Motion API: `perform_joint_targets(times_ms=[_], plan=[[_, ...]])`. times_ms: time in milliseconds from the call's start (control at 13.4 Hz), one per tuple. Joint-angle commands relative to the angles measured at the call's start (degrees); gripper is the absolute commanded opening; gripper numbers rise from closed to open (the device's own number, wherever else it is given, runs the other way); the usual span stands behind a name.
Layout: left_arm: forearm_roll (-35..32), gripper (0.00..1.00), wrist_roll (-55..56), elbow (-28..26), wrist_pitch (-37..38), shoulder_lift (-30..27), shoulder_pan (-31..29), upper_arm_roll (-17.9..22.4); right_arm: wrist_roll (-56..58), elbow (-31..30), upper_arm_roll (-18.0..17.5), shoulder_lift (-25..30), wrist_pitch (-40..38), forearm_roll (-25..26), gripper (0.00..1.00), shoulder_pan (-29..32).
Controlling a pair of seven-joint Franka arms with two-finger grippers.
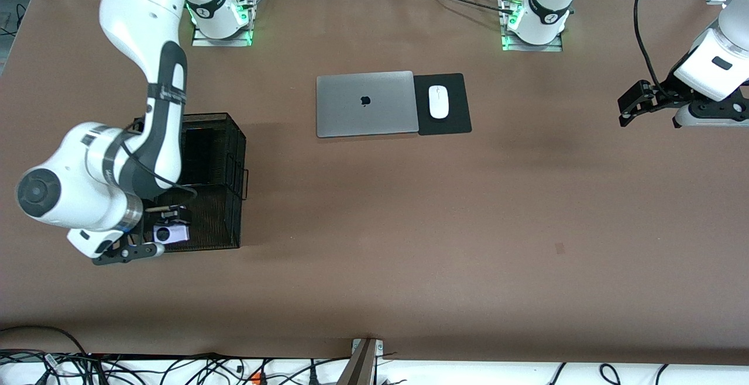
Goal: Place phones with both arms
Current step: 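Lower the white phone into the organizer's back tier and release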
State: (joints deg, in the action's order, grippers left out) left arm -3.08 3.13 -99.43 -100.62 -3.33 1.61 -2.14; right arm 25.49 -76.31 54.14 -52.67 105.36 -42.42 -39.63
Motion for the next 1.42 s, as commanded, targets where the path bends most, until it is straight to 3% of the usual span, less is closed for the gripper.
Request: perform_joint_targets(times_ms=[0,448,523,598,673,971,1121,1345], plan=[[0.8,1.00,-0.5,0.9,0.4,0.1,-0.3,-0.2,-0.4,-0.6,-0.3,-1.6,0.7,-2.0,0.43,0.8],[0.9,1.00,-0.5,0.9,0.5,0.1,-0.3,-0.2,-0.4,-5.6,-3.0,-1.6,4.0,-2.1,0.44,0.8],[0.9,1.00,-0.5,0.9,0.5,0.1,-0.3,-0.2,-1.0,-5.7,-3.2,-1.7,4.1,-2.1,0.55,0.9],[0.9,1.00,-0.5,0.9,0.5,0.1,-0.3,-0.2,-2.2,-5.6,-3.3,-1.7,4.1,-2.1,0.88,1.0],[0.9,1.00,-0.5,0.9,0.5,0.1,-0.3,-0.2,-2.9,-5.3,-3.3,-1.6,4.0,-2.0,1.00,1.1],[0.9,1.00,-0.4,0.9,0.5,0.1,-0.3,-0.2,-2.8,-3.2,-2.3,0.9,2.7,-1.2,1.00,0.9],[0.9,1.00,-0.4,0.9,0.5,0.1,-0.3,-0.3,-2.9,-1.9,0.9,2.1,-1.7,-1.1,1.00,0.1],[0.9,1.00,-0.4,0.9,0.5,0.1,-0.3,-0.2,-2.9,2.5,9.2,2.9,-12.2,-1.2,1.00,-3.1]])
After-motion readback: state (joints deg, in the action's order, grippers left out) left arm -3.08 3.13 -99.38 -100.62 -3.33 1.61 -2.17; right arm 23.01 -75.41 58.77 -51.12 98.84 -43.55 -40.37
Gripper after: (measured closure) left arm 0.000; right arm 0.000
